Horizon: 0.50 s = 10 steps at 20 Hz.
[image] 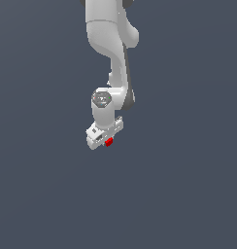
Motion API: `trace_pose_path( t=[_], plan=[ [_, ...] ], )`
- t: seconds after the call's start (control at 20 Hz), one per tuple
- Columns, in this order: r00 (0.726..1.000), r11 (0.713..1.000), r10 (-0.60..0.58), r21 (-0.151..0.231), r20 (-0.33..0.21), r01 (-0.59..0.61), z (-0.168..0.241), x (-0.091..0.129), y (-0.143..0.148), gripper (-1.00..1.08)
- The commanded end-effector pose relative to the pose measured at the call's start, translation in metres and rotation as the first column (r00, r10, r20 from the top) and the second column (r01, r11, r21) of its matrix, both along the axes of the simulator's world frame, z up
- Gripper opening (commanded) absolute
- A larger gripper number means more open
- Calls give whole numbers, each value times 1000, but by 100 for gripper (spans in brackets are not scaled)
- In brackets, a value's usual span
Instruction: Pick up the red cube and move it to a goal position.
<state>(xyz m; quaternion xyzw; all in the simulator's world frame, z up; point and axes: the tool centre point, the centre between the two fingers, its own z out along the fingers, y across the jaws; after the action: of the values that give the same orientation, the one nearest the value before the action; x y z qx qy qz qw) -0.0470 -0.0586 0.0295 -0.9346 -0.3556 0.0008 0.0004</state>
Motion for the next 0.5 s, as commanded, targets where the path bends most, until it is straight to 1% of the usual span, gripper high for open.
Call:
trace_pose_path(
  t=[0.0,0.45],
  plan=[
    [1000,1000,1,0,2,-1,11,2,5,-100],
    [1000,1000,1,-1,2,-1,65,12,31,-100]
  ],
)
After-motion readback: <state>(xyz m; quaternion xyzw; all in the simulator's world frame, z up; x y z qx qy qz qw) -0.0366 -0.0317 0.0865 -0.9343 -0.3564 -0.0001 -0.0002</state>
